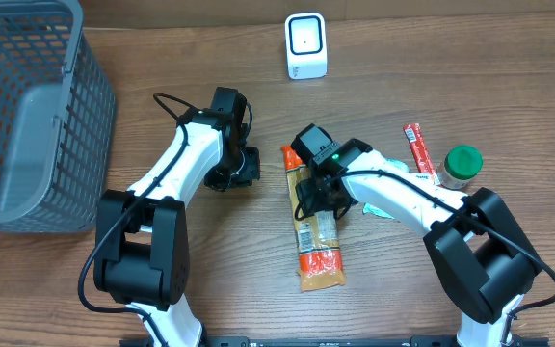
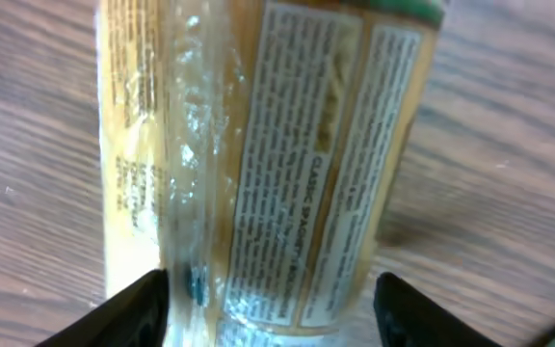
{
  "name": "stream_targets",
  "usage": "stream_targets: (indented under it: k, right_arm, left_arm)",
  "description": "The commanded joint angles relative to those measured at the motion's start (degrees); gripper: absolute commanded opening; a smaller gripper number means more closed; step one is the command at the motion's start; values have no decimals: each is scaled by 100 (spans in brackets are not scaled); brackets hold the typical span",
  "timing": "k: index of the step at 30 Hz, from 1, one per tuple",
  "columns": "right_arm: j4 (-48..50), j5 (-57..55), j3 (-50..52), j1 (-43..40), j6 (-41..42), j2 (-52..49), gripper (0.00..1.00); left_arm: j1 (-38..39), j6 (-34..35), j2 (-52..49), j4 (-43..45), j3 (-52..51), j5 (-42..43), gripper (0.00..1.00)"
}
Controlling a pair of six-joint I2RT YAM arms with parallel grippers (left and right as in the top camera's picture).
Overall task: Scan the item barcode
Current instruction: 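Grasp the spaghetti pack's middle with the right gripper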
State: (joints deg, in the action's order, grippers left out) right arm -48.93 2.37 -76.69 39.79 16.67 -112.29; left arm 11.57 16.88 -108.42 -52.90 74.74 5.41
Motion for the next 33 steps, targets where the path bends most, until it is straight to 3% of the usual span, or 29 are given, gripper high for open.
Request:
stream_targets:
  k: [1,6,13,17,23,33]
  right_arm:
    - [20,-42,-151,-13,-446,-87,71]
    - [-4,684,-138,-11,-2,-90,73]
    - [-72,671,-109,-11,662,-90,76]
    - [-33,656,24,-7,649,-155,71]
    - [-271,-420,26,0,459,-323,68]
    - [-476,-1099,-684,0,-1108,-323,68]
  left_arm:
    - [-4,160,92,50,85,-151,18]
    - [-2,249,92,72,85,-138,29]
    - [2,249,92,66,74,-138,41]
    - [7,302,92,66,72,-127,41]
    - [7,310,92,66,55,-109,41]
    - [7,308,92,109,-11,-111,41]
